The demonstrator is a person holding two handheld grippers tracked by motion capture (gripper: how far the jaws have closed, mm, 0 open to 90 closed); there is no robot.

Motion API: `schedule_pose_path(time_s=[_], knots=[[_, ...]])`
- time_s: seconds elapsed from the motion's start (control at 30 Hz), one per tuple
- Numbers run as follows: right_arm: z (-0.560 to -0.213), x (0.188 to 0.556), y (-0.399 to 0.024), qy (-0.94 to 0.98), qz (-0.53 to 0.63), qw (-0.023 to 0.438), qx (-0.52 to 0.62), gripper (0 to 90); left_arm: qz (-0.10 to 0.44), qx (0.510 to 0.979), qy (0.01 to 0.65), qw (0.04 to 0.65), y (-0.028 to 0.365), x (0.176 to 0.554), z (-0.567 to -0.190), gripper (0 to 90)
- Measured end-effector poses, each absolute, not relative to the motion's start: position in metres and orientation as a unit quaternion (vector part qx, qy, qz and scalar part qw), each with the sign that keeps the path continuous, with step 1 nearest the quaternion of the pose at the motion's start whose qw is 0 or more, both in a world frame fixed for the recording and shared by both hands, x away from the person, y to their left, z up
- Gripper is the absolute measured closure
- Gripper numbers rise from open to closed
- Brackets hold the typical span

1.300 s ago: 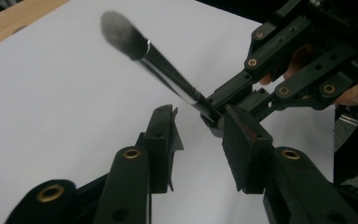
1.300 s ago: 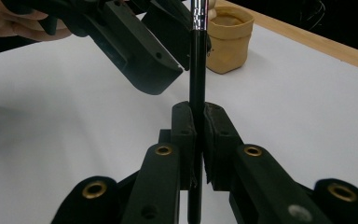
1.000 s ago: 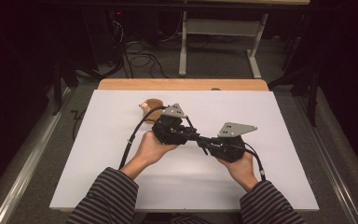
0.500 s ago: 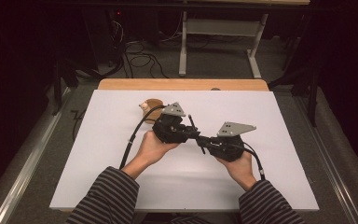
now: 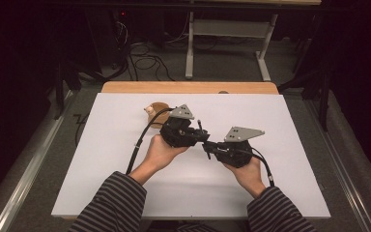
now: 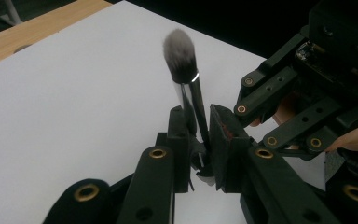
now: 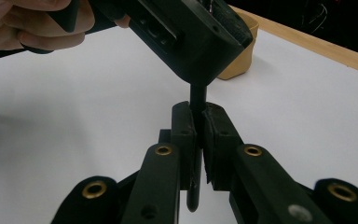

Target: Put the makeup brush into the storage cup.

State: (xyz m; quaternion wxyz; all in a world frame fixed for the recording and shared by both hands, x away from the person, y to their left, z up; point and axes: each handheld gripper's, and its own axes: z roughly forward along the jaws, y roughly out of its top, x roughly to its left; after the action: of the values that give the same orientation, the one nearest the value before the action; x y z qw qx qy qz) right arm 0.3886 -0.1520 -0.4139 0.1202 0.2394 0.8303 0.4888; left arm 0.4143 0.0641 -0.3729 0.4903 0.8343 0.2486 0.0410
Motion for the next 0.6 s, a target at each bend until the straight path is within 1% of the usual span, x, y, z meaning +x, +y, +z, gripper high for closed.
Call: schedule_pose_path(time_s=[0.4, 0.6], knots=[[-0.4145, 0.3894, -0.1495, 0.830, 0.488, 0.128, 0.238, 85.3, 0.040, 0.837, 0.239, 0.490, 0.0613, 0.4138, -0.3709, 82.9], [-0.4149, 0.3900, -0.1469, 0.830, 0.489, 0.129, 0.238, 85.3, 0.041, 0.838, 0.237, 0.489, 0.0630, 0.4138, -0.3709, 83.2]])
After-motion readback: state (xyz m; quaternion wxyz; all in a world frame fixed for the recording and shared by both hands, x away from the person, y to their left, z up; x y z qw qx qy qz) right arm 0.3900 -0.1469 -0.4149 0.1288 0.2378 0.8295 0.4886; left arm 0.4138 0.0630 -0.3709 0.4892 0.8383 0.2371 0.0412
